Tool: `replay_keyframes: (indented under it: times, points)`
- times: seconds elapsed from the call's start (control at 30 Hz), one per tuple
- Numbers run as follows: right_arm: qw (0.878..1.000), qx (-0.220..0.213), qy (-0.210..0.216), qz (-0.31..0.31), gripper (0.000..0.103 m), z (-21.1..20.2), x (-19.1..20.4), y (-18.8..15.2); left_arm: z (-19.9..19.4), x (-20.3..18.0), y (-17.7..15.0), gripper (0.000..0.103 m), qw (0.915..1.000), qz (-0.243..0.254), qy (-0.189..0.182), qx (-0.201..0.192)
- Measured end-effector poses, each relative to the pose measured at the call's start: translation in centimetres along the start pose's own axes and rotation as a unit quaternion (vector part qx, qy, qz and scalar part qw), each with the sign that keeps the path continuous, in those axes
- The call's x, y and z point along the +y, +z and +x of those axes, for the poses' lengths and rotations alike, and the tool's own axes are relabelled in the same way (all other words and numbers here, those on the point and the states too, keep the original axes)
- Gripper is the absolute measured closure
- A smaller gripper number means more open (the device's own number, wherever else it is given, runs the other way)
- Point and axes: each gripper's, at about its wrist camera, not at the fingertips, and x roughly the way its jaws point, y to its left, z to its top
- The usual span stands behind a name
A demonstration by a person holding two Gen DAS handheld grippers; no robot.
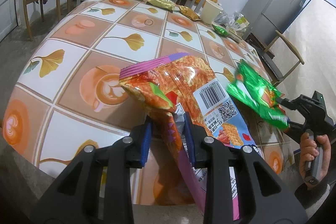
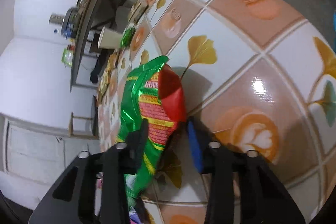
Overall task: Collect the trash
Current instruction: 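Lift both snack bags off the table, adjusting the green bag in the right tool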
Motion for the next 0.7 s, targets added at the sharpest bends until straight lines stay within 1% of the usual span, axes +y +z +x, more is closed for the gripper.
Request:
replay_keyframes:
  times: [0.03,0.1,0.2,0.3,0.4,0.43,0.53,0.6,0.63,0.7]
  points:
    - [1.000,0.002,-0.006,-0.011,0.082,0.3,0.2,0.0,0.0,0.0,0.0,0.076,1.0000,0.000,-0.001,0.000]
    - [0.999,0.002,-0.018,-0.033,0.089,0.7,0.7,-0.1,0.0,0.0,0.0,0.076,1.0000,0.000,-0.002,0.000]
    - [0.997,-0.004,-0.044,-0.069,0.091,0.5,1.2,0.2,0.0,0.1,0.0,0.076,1.0000,0.000,-0.005,0.000]
    - [0.991,0.008,-0.059,-0.117,0.092,-0.2,1.6,0.5,0.0,0.1,0.1,0.076,1.0000,0.001,-0.008,0.001]
    - [0.977,0.036,-0.093,-0.187,0.093,-1.2,2.0,0.9,0.1,0.3,0.3,0.076,0.9999,0.001,-0.011,0.002]
    - [0.969,0.053,-0.106,-0.216,0.093,-1.6,1.9,1.0,0.1,0.4,0.3,0.076,0.9999,0.001,-0.011,0.002]
    - [0.945,0.081,-0.131,-0.287,0.093,-3.0,1.6,1.1,0.1,0.4,0.3,0.076,0.9999,0.001,-0.011,0.002]
    - [0.934,0.096,-0.142,-0.315,0.093,-4.0,1.3,1.3,0.2,0.4,0.3,0.076,1.0000,0.003,-0.008,0.000]
    - [0.931,0.102,-0.145,-0.319,0.093,-4.4,1.2,1.5,0.2,0.3,0.3,0.076,1.0000,0.004,-0.007,-0.001]
    - [0.931,0.101,-0.140,-0.320,0.092,-4.7,1.2,1.6,0.2,0.3,0.3,0.076,1.0000,0.004,-0.005,-0.002]
